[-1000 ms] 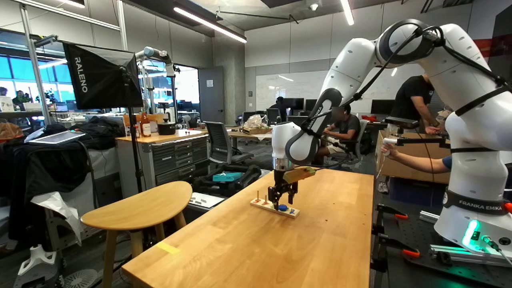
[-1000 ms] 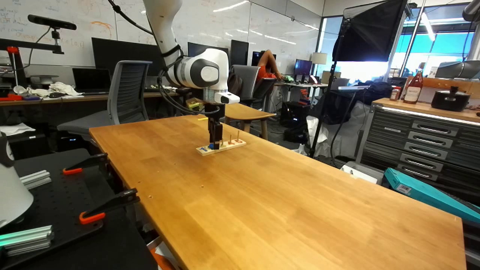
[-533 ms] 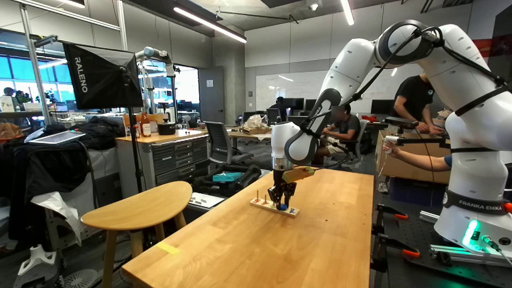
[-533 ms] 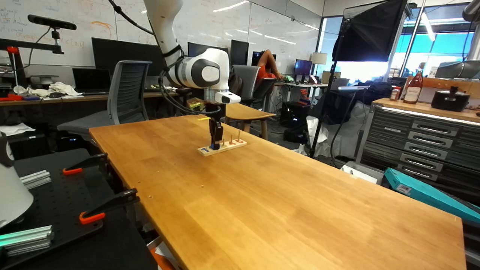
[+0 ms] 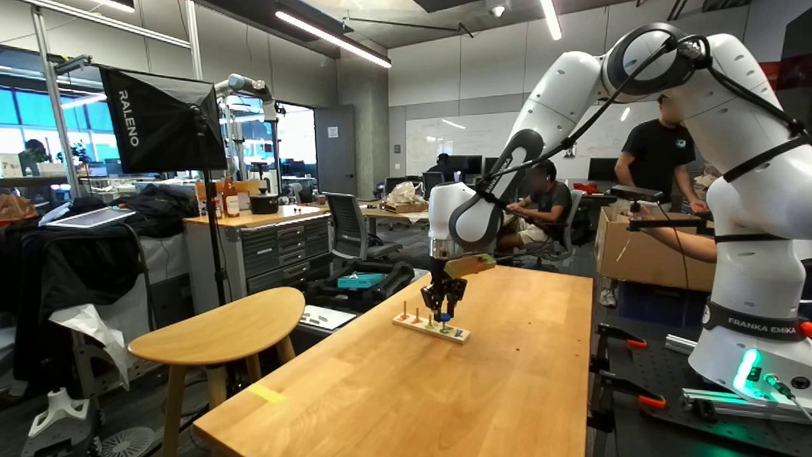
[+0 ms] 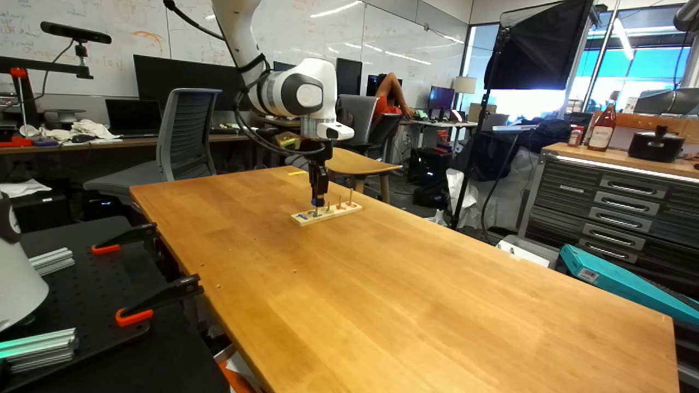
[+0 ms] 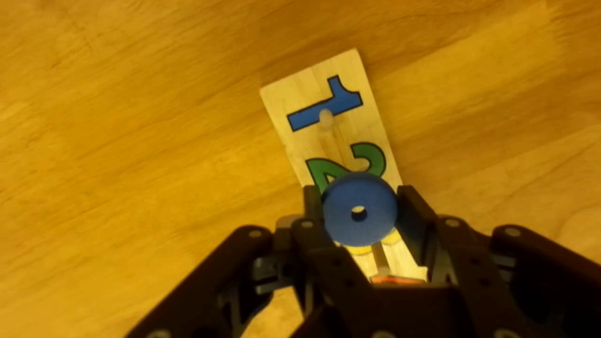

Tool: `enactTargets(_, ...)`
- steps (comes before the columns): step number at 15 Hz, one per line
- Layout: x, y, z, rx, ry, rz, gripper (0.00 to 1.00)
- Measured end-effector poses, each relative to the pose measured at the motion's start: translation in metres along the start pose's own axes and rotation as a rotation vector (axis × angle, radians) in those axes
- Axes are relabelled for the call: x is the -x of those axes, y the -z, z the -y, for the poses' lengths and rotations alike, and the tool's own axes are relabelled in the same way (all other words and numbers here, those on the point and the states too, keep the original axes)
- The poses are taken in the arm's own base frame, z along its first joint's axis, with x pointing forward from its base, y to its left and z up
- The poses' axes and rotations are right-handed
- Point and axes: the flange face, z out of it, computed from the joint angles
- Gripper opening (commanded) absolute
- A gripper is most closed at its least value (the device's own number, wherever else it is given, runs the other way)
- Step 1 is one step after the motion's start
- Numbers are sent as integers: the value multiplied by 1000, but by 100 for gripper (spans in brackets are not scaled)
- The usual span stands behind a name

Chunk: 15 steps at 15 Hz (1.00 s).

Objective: Remove the disc from the wooden rack and put it on the table

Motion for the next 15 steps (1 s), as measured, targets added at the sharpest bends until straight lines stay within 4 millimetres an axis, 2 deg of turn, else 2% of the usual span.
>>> enactTargets(2, -10, 20, -8, -7, -21, -13, 18)
enactTargets(4, -25, 33, -30, -2, -63, -24, 18)
enactTargets(6, -40, 33, -64, 18, -121, -26, 18)
enactTargets(8, -50, 23, -100, 40, -177, -14, 18)
enactTargets(9, -52, 16, -115, 50, -200, -3, 31)
enactTargets(10, -53, 9, -127, 58, -217, 9, 68)
enactTargets(11, -52, 2, -136, 65, -231, 20, 69)
enactTargets(13, -51, -6, -147, 74, -246, 35, 83)
enactTargets(15, -51, -5, -147, 73, -244, 37, 99)
